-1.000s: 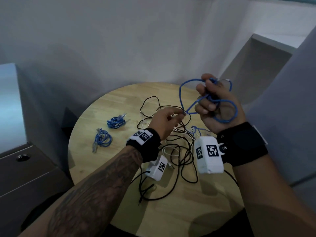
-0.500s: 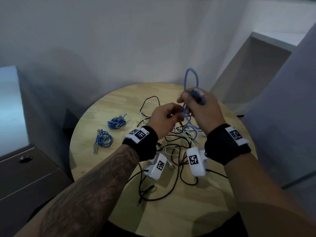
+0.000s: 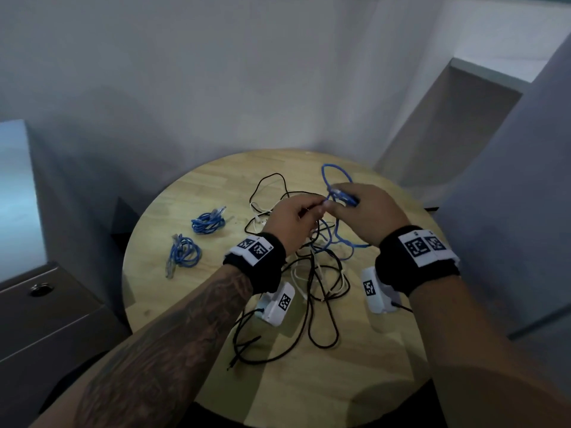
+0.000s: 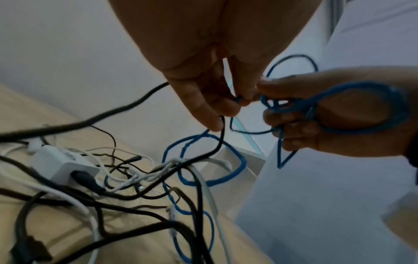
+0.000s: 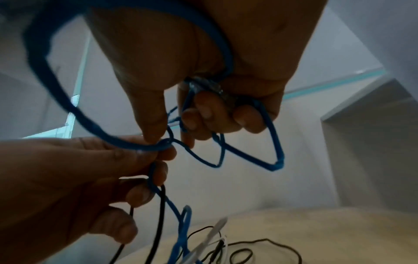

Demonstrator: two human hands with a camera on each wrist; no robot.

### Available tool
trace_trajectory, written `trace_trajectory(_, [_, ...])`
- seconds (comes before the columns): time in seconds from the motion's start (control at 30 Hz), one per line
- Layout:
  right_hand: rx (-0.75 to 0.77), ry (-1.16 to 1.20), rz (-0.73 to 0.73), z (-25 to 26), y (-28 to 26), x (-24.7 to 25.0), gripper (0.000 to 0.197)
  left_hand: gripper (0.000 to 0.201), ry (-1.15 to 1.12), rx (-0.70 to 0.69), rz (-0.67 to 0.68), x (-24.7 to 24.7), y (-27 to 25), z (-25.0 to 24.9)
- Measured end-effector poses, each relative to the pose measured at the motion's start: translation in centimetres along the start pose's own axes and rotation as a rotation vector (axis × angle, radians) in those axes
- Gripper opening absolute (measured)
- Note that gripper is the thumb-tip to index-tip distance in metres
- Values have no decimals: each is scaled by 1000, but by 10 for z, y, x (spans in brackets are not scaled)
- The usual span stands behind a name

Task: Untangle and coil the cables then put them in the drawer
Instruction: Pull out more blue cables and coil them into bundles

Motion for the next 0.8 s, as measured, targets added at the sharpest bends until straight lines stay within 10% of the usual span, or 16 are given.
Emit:
trace_trajectory(0.3, [52,-112,12,10,-2,1,36,14,104,-41,0,2,0,3])
trace_trajectory(0.57, [-40,1210,-243,27,0,29,31,7,72,178,104,-12,-6,43])
trace_trajectory(0.8, [-12,304,-66,8,-4,-6,15,19,173,32,33,-8,0,19])
Point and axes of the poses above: each hand's wrist, its own y-axis towards the middle knuckle, its own x-axis out of the back of the hand, z = x × y, the point moved 2 cm from there along y, towards the middle knuckle, and after that the axes turned 14 degrees about y, right-handed, at the moved point
